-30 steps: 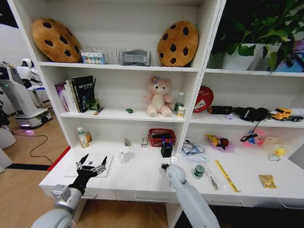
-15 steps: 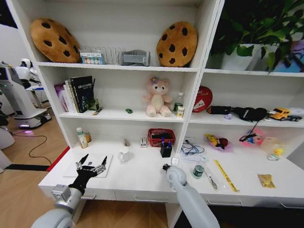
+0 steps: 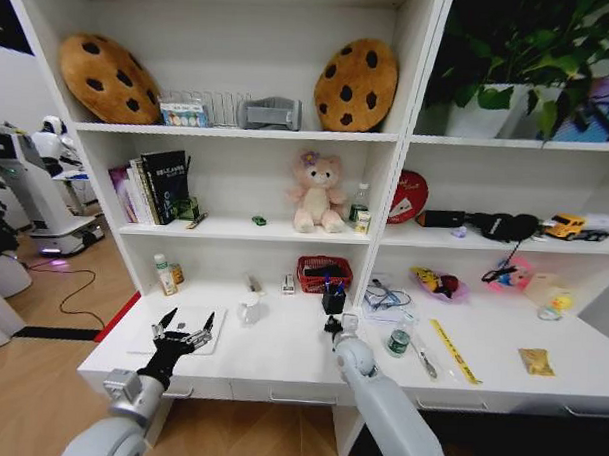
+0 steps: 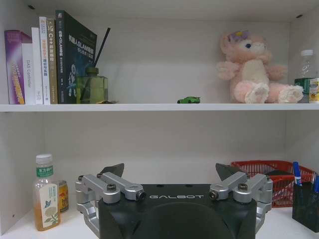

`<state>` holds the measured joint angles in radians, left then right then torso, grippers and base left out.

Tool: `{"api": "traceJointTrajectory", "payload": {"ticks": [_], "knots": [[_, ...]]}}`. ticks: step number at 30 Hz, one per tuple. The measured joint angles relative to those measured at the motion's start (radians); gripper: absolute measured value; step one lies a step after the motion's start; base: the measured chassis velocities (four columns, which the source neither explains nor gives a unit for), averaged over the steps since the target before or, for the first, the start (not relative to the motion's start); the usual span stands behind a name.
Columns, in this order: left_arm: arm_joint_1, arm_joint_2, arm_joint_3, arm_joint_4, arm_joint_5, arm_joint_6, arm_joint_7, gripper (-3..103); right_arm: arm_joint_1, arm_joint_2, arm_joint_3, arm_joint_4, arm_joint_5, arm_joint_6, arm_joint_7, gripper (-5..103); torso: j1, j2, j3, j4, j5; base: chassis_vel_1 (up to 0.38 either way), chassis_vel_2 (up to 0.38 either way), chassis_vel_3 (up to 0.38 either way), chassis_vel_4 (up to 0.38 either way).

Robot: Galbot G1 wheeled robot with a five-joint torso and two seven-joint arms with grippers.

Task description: Organize the objects on the table.

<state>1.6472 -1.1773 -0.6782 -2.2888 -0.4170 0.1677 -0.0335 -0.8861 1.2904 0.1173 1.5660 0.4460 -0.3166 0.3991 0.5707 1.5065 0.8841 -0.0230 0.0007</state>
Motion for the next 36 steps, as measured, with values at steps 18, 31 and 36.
{"api": "traceJointTrajectory", "payload": {"ticks": [18,31,36], "knots": [[0.000,0.000,0.000,0.000,0.000,0.000,0.000,100,0.231,0.092,0.099,-0.437,-0.557,0.633,-0.171,12,-0.001,0.001,-0.001,-0.0002,-0.0007,0.000,0.000,0.000,0.000],[0.000,0.000,0.000,0.000,0.000,0.000,0.000,100,0.286,0.182,0.146,-0.616,-0.636,0.713,-0.220,12,-0.001,0.001,-0.001,-0.0002,-0.0008,0.000,0.000,0.000,0.000],[0.000,0.000,0.000,0.000,0.000,0.000,0.000,100,0.281,0.191,0.160,-0.626,-0.638,0.717,-0.219,12,-0.001,0.001,-0.001,-0.0003,-0.0007,0.000,0.000,0.000,0.000]]}}
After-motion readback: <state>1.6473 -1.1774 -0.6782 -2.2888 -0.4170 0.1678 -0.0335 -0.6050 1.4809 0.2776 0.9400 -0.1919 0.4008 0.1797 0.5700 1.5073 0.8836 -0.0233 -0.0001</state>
